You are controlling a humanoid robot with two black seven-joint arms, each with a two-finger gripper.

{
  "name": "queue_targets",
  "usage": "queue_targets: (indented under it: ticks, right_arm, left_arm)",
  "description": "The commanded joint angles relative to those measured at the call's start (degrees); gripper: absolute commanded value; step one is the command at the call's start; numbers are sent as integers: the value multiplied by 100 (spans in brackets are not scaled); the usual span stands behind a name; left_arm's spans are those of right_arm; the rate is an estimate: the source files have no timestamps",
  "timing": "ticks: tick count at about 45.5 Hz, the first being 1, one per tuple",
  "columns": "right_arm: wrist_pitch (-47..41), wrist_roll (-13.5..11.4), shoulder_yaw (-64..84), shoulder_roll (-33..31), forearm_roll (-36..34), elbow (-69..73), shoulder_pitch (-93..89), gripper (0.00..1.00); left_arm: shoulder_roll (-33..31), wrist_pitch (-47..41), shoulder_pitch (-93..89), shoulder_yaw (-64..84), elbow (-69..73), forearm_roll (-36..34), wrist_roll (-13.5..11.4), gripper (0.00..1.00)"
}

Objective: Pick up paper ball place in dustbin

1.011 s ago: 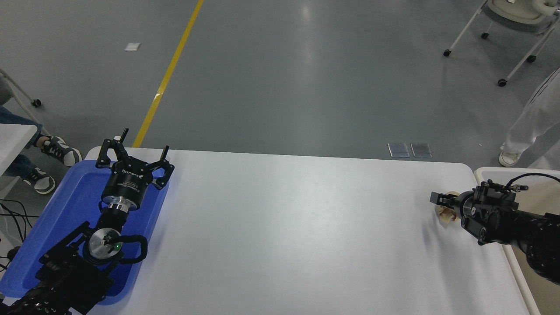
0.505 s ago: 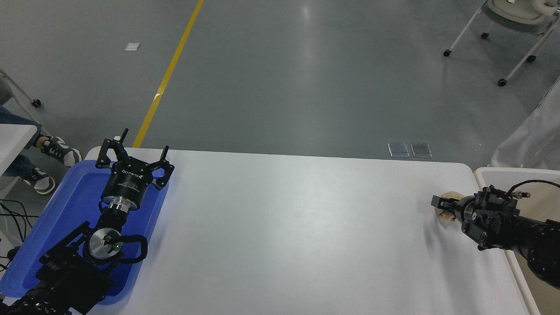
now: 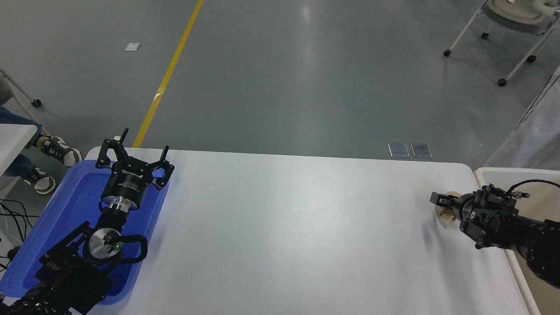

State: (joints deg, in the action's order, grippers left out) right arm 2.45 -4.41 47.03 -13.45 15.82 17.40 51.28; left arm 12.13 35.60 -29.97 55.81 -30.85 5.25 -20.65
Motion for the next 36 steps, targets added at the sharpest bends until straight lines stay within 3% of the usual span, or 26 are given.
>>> queue_targets:
  ticks: [1, 5, 10, 15, 23, 36]
  right_arm:
    - [71, 1, -97, 9, -8, 44, -30, 60]
    - [71, -7, -97, 17, -9, 62, -48, 49]
    - [36, -7, -97, 44, -17, 88, -57, 28]
    - [-17, -7, -123, 44, -175, 184, -57, 0]
    - [10, 1, -255, -70, -606, 677, 31, 0]
    - [-8, -7, -273, -439, -615, 1362, 461, 0]
  left_arm:
    - [0, 0, 0, 0, 0, 2, 0, 100]
    - [0, 0, 0, 0, 0, 2, 0, 100]
    - [0, 0, 0, 0, 0, 2, 0, 100]
    - [0, 0, 0, 0, 0, 2, 0, 100]
    - [0, 0, 0, 0, 0, 2, 0, 100]
    - [0, 0, 0, 0, 0, 2, 0, 100]
